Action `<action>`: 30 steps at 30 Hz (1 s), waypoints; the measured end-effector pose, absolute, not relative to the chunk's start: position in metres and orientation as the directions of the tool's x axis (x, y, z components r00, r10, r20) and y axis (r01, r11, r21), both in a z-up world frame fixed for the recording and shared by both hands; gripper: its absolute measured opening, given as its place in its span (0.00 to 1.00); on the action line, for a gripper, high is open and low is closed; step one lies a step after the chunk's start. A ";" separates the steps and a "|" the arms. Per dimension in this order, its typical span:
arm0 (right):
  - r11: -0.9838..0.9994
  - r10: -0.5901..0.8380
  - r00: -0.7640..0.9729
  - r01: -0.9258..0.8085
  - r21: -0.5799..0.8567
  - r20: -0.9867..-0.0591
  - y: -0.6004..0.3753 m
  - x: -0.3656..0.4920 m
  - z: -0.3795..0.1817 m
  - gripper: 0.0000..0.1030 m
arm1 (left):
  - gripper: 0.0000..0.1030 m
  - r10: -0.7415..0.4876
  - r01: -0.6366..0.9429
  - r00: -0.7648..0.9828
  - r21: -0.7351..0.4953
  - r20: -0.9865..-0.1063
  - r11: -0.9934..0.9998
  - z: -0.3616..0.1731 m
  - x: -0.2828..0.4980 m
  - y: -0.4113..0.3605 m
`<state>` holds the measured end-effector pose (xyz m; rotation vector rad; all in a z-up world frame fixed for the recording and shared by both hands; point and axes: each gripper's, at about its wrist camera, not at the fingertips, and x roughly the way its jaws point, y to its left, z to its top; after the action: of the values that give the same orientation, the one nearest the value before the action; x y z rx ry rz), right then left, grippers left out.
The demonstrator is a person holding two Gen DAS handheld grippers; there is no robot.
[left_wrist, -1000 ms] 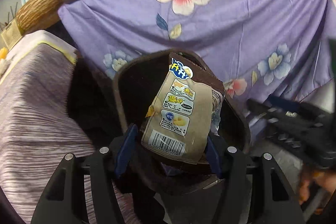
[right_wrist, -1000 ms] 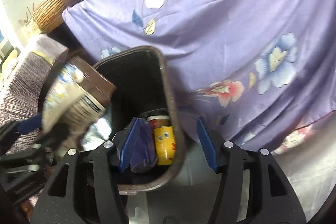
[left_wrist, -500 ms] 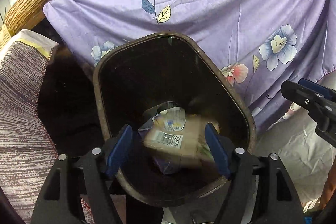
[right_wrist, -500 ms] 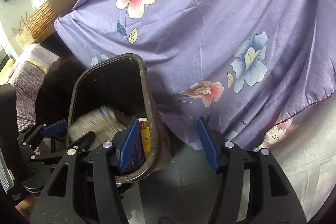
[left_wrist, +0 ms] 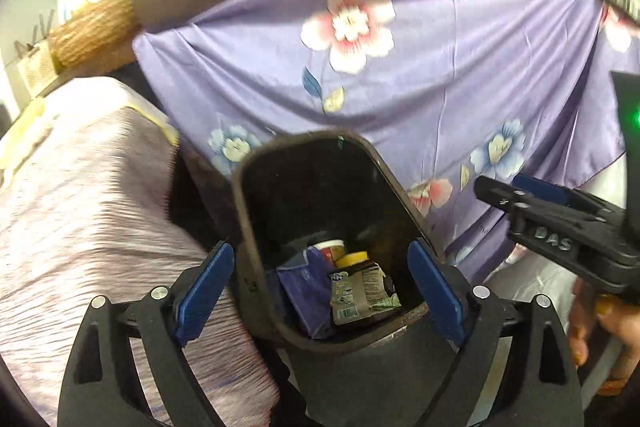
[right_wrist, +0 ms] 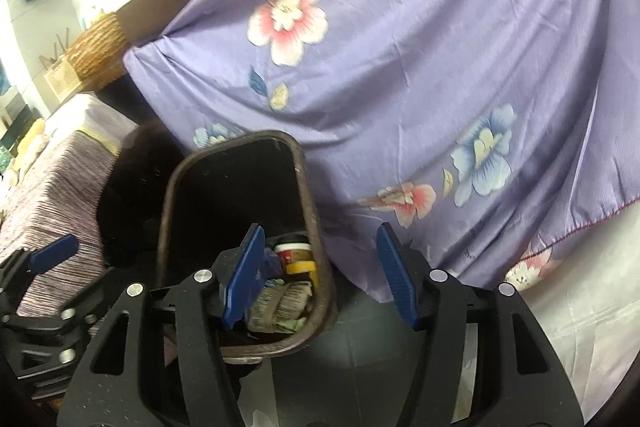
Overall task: Collect trash
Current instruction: 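Move both tools back over the table toward the remaining wrappers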
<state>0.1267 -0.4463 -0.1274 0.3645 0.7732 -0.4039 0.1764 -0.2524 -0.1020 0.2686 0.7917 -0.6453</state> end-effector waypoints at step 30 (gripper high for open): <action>0.941 0.337 0.708 -0.278 0.194 -0.621 -0.168 0.218 -0.027 0.76 | 0.95 0.029 0.074 0.757 0.130 -0.653 0.989 -0.023 0.189 0.101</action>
<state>0.2179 -0.1677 -0.0271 0.0882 0.7063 0.3416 0.1891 0.1008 -0.0230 0.1510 0.7131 -0.0245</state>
